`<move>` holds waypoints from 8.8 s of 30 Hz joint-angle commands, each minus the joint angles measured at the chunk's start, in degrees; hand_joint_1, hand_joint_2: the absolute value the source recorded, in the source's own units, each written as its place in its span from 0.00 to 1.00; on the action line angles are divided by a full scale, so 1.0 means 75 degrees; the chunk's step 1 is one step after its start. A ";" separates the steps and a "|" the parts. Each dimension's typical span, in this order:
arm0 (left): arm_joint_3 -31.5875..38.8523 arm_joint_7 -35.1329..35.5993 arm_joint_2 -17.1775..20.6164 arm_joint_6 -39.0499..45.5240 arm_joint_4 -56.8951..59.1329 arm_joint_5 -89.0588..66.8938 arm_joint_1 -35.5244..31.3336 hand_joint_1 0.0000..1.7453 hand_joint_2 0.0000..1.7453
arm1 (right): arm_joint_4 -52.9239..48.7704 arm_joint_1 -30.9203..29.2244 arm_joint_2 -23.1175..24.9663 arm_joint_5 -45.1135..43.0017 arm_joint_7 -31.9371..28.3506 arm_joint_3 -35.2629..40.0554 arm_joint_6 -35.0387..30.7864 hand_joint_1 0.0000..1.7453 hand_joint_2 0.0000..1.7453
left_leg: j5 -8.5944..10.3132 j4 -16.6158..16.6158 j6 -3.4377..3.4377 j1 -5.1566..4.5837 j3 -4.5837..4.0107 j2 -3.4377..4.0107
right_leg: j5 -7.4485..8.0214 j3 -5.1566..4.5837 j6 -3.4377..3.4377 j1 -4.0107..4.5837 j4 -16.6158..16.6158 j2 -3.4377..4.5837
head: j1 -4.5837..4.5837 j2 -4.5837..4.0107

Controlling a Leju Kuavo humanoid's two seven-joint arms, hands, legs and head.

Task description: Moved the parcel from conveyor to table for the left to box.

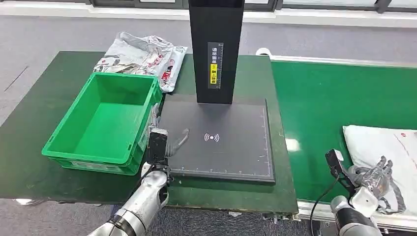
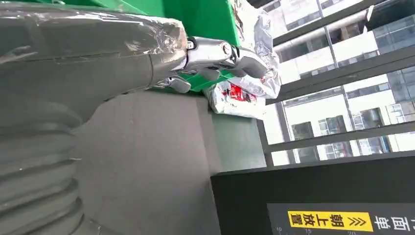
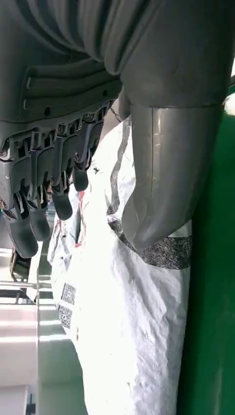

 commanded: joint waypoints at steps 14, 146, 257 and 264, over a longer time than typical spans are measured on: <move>0.0186 0.0020 0.0089 -0.0013 0.0277 0.0001 -0.0206 0.00 1.00 | 0.0379 -0.0227 0.0125 -0.0012 0.0003 -0.0146 0.0026 0.00 1.00 | -0.0004 -0.0009 -0.0002 0.0001 0.0019 0.0020 | 0.0001 0.0013 -0.0005 0.0002 -0.0009 0.0018 | 0.0000 0.0000; 0.0025 0.0138 -0.0212 -0.0822 0.0909 -0.0354 -0.1400 0.00 1.00 | -0.6186 0.1377 0.2328 -0.4423 -0.3175 0.8721 0.2270 1.00 1.00 | 0.0004 -0.0011 -0.0014 0.0010 0.0011 0.0030 | 0.0004 -0.0005 -0.0013 0.0010 -0.0001 0.0035 | 0.0000 0.0000; 0.4247 0.2892 0.2848 -0.0032 0.0784 -0.6823 -0.2112 0.00 1.00 | -0.9429 0.4969 0.2277 -0.9192 -0.5599 0.4742 0.0363 0.00 0.00 | -0.0026 -0.0015 -0.0023 0.0028 0.0057 0.0021 | -0.0042 0.0041 -0.0024 0.0029 -0.0009 0.0026 | -0.0003 0.0000; 0.3107 0.2105 0.2856 -0.1458 0.0807 -0.5968 -0.1180 0.00 1.00 | -0.9267 0.4838 0.2202 -0.9096 -0.5526 0.4809 0.0688 0.00 0.00 | -0.0029 -0.0046 -0.0023 0.0015 0.0099 0.0063 | -0.0035 0.0062 -0.0029 0.0016 -0.0029 0.0060 | 0.0000 0.0000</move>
